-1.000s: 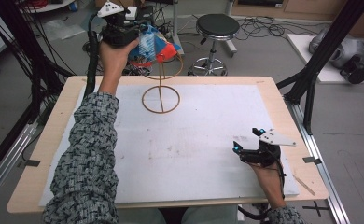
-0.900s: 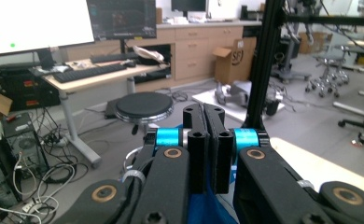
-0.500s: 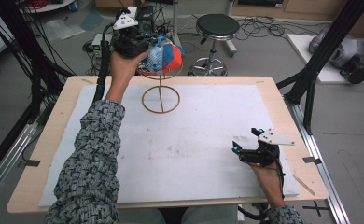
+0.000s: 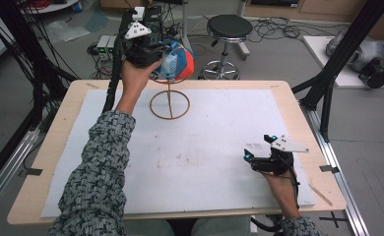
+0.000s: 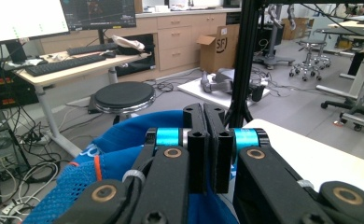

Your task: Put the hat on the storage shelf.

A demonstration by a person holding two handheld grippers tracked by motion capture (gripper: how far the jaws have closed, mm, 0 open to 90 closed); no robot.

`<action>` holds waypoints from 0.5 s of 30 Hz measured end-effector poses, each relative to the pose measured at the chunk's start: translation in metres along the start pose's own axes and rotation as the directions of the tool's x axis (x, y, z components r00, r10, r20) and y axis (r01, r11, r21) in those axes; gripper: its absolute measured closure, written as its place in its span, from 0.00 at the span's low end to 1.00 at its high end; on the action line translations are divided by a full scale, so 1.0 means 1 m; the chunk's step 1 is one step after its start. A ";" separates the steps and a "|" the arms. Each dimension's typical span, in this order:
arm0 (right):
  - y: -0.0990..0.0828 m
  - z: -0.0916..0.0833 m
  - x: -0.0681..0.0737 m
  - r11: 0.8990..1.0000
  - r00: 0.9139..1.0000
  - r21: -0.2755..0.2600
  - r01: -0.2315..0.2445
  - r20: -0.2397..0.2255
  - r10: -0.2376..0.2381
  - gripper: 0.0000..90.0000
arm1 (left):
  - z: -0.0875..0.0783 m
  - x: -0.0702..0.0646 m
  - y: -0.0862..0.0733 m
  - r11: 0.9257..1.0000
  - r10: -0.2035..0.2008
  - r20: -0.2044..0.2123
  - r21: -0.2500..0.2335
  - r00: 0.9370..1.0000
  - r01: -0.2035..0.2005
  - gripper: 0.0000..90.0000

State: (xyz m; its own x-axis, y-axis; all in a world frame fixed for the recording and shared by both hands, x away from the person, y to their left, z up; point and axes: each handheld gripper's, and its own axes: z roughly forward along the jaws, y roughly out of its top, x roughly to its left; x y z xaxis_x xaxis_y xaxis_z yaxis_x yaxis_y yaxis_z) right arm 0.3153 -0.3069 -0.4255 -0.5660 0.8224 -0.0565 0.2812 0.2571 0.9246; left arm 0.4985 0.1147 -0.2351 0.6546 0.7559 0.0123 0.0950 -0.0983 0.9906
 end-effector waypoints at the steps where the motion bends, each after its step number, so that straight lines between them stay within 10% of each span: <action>1: 0.000 0.000 0.000 1.000 1.000 0.000 -0.002 -0.001 0.002 0.06 | 0.000 -0.001 -0.001 1.000 -0.003 0.000 -0.001 1.000 0.003 0.98; 15: 0.000 0.001 0.001 1.000 1.000 0.002 0.007 -0.008 -0.007 0.06 | -0.002 -0.006 -0.017 1.000 0.001 0.011 -0.002 1.000 -0.001 0.98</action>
State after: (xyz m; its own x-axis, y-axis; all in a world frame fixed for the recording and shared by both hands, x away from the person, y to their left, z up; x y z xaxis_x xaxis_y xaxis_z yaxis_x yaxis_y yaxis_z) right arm 0.3156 -0.3058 -0.4261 -0.5739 0.8168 -0.0597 0.2793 0.2637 0.9233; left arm 0.4911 0.1132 -0.2519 0.6628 0.7487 0.0121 0.0924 -0.0978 0.9909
